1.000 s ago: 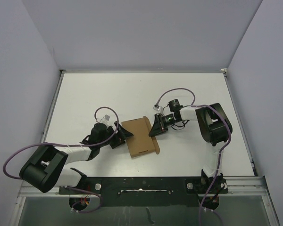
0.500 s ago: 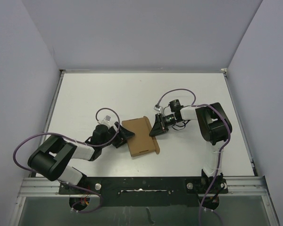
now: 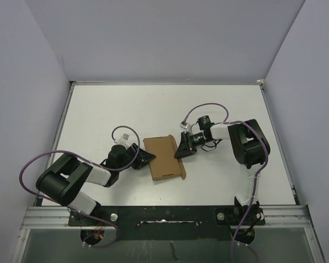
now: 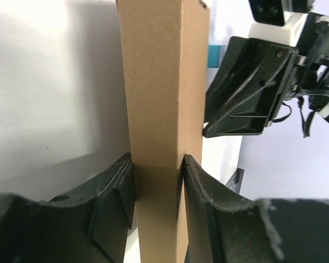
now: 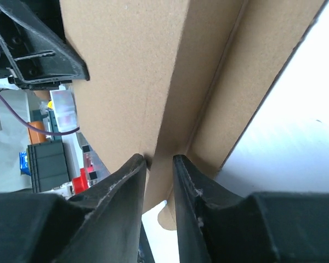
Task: Fold the paper box
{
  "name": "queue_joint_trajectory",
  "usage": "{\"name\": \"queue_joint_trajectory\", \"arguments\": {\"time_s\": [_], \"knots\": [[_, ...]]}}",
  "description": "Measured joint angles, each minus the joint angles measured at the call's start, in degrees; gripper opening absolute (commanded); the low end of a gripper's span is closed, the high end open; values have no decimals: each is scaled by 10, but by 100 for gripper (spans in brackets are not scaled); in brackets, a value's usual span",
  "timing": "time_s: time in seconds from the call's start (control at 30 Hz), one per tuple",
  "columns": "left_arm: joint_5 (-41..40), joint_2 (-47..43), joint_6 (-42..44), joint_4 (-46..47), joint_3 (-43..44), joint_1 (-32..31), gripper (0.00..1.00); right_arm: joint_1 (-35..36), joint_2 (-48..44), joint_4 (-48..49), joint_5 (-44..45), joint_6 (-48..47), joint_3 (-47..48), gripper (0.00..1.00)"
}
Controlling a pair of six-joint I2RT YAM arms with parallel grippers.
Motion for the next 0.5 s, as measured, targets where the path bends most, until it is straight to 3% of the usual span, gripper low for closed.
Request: {"name": "queue_joint_trajectory", "arguments": {"time_s": [0.2,0.5], "knots": [[20,1,3,27,-1,13,20,-7,-10,-1,1,-17,0,42],[67,-76,23,-33,-3,71,14,-21,-124,-33,-14,-99,5,45]]}}
